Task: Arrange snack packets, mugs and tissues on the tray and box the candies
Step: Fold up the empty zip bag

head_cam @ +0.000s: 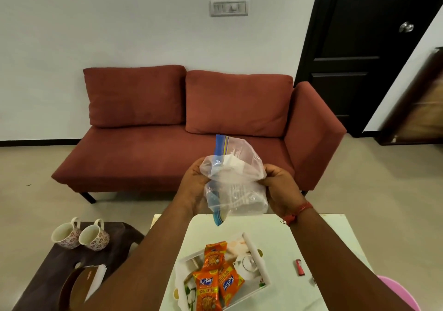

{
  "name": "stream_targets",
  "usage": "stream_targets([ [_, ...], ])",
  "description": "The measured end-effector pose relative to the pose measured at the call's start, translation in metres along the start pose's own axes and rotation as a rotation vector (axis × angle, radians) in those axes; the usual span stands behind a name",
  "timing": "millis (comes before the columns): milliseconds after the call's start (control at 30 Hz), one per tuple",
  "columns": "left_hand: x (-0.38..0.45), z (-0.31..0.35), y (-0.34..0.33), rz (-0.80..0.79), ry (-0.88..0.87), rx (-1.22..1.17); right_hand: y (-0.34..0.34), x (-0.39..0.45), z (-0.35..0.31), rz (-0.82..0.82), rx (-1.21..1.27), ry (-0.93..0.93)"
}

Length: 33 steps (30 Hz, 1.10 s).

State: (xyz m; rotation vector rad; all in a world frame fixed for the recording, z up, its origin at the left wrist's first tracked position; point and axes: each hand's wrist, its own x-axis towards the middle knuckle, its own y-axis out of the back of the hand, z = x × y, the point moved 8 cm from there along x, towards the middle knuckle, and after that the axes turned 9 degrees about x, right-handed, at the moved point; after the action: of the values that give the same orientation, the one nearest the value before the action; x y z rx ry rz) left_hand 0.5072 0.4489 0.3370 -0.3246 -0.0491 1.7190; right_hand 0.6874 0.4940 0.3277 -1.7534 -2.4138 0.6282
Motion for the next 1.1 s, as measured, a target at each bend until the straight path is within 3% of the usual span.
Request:
stream_targets([
  [133, 0.003, -0.013, -0.014, 0.038, 0.152, -0.051, 0.012, -0.009, -0.003, 0.062, 0.237, -0.068],
  [233, 0.006, -0.007, -0.024, 0.101, 0.039, 0.089, 0.017, -0.025, 0.003, -0.066, 0.359, -0.286],
  [333, 0.004, 0.000, -0.046, 0.126, -0.107, 0.241, 0.031, -0.037, 0.005, -0.175, 0.141, -0.331],
  [400, 0.003, -0.004, -0.064, 0.116, -0.132, 0.317, 0.050, -0.037, 0.002, -0.112, 0.007, -0.246],
  [500, -0.006, -0.028, -0.083, 0.059, -0.025, 0.256, 0.085, -0.042, -0.010, 0.003, -0.140, -0.098],
  [567, -0.014, -0.047, -0.107, -0.098, 0.084, 0.083, 0.105, -0.044, -0.019, 0.032, -0.369, 0.010],
  [633, -0.023, -0.066, -0.126, -0.159, 0.203, -0.061, 0.117, -0.049, -0.024, 0.022, -0.584, 0.079],
  [667, -0.025, -0.071, -0.128, -0.140, 0.235, 0.007, 0.117, -0.052, -0.023, 0.012, -0.638, 0.099],
  [733, -0.027, -0.077, -0.139, -0.081, 0.212, 0.435, 0.123, -0.061, -0.022, -0.003, -0.710, 0.110],
  [800, -0.031, -0.078, -0.154, 0.002, 0.074, 0.915, 0.133, -0.073, -0.016, -0.013, -0.798, 0.127],
  [867, -0.038, -0.081, -0.172, 0.053, -0.069, 1.157, 0.140, -0.084, -0.008, 0.010, -0.908, 0.131],
  [1000, -0.045, -0.097, -0.210, 0.028, -0.243, 1.257, 0.131, -0.105, -0.003, 0.108, -0.982, 0.253],
  [1100, -0.045, -0.113, -0.226, -0.036, -0.186, 1.039, 0.141, -0.121, 0.007, 0.144, -1.056, 0.258],
])
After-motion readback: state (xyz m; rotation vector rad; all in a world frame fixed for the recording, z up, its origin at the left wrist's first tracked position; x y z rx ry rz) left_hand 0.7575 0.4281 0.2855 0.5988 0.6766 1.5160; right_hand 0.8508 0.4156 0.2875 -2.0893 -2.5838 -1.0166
